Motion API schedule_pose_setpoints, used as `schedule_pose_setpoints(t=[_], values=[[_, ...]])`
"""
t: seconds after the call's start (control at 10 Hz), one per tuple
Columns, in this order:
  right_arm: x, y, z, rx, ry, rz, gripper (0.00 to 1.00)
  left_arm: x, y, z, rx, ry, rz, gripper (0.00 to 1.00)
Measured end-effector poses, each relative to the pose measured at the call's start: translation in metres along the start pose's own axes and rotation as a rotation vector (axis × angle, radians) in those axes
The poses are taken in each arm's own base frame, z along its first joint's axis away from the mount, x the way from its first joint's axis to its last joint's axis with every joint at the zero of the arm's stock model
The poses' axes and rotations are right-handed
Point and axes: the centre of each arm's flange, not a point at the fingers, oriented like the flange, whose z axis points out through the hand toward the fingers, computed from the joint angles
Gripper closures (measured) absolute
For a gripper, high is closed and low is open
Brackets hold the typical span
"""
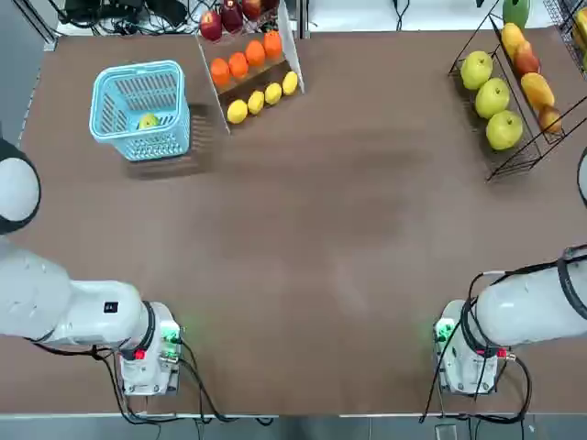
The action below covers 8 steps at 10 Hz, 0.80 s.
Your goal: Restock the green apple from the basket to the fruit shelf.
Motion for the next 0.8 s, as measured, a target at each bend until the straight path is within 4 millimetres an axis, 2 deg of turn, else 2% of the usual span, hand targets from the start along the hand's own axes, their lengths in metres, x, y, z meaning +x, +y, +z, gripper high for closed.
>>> schedule_pose_setpoints(t=[0.3, 0.4, 0.6, 0.8], values=[[0.000, 0.000, 0.000, 0.000, -0.002, 0.001, 0.00, 0.003, -0.002, 0.006, 0.000, -0.011, 0.008, 0.00], [0.000, 0.000, 0.000, 0.000, -0.002, -0.001, 0.00, 0.006, -0.009, 0.012, 0.004, -0.023, -0.002, 0.00], [0.000, -0.006, 0.002, 0.001, -0.004, -0.012, 0.00, 0.019, -0.045, 0.034, 0.003, -0.055, -0.019, 0.00], [0.003, -0.019, 0.006, 0.041, 0.003, -0.034, 0.00, 0.036, -0.068, 0.060, 0.015, -0.059, -0.029, 0.00]])
